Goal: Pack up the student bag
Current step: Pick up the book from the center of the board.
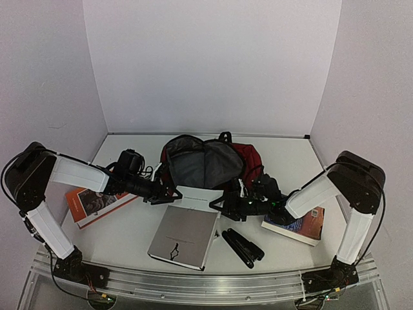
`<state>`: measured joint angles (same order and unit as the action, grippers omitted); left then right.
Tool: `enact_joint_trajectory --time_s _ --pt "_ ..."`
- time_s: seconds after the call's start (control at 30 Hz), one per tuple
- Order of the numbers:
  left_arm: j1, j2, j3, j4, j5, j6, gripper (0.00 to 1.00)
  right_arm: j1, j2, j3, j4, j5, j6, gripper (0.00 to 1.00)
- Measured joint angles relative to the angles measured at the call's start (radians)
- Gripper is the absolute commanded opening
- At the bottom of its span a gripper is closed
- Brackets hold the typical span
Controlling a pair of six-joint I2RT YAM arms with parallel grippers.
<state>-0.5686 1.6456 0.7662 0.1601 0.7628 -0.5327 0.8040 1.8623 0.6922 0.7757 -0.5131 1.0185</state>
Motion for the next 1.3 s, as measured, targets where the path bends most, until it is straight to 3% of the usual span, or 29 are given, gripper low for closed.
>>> enact_joint_trajectory --time_s 0.13,0.3,0.63,0.93,1.3 --pt "0.0 -0.04 0.0 -0.023 -0.024 0.006 0.8 0.002 -0.021 -0.001 0.009 0.005 -0.004 0.35" --pt "0.0 -0.143 0.025 -0.166 -0.127 0.01 0.84 0.005 -0.12 0.001 -0.042 0.021 -0.05 0.34" --pt "0.001 -0.326 0.255 -0.538 -0.341 0.057 0.89 0.005 -0.303 0.156 -0.394 0.029 -0.271 0.31" --pt "0.0 -0.278 0.546 -0.818 -0.177 0.306 0.86 0.005 -0.33 0.352 -0.709 -0.043 -0.494 0.27" --pt "-0.007 -0.215 0.579 -0.911 0.022 0.595 0.86 0.005 -0.33 0.445 -0.929 -0.128 -0.694 0.27"
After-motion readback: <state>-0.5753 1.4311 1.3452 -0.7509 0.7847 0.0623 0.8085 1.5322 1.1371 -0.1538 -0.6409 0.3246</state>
